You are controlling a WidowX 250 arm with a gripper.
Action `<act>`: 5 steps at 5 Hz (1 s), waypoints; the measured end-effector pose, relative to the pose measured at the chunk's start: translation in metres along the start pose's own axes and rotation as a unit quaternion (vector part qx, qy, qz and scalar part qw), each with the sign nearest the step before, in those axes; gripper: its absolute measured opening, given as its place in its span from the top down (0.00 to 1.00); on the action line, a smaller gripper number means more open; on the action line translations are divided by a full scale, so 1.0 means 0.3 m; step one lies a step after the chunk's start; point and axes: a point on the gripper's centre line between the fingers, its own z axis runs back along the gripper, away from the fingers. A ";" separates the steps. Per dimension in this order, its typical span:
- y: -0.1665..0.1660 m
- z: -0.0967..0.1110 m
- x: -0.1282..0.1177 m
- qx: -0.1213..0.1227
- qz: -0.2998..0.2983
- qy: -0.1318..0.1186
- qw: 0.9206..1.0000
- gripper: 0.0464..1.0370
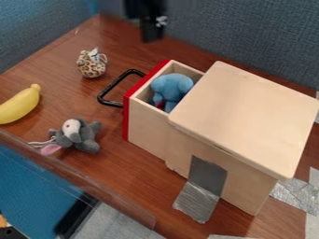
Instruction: Take the blue object out of the drawer and place it on the left side of the table
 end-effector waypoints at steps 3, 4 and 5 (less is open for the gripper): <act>-0.073 -0.170 0.101 -0.032 -0.093 0.009 0.995 0.04; -0.108 -0.178 0.103 -0.049 -0.112 0.015 0.992 0.04; -0.140 -0.186 0.088 -0.078 -0.123 0.016 0.989 0.04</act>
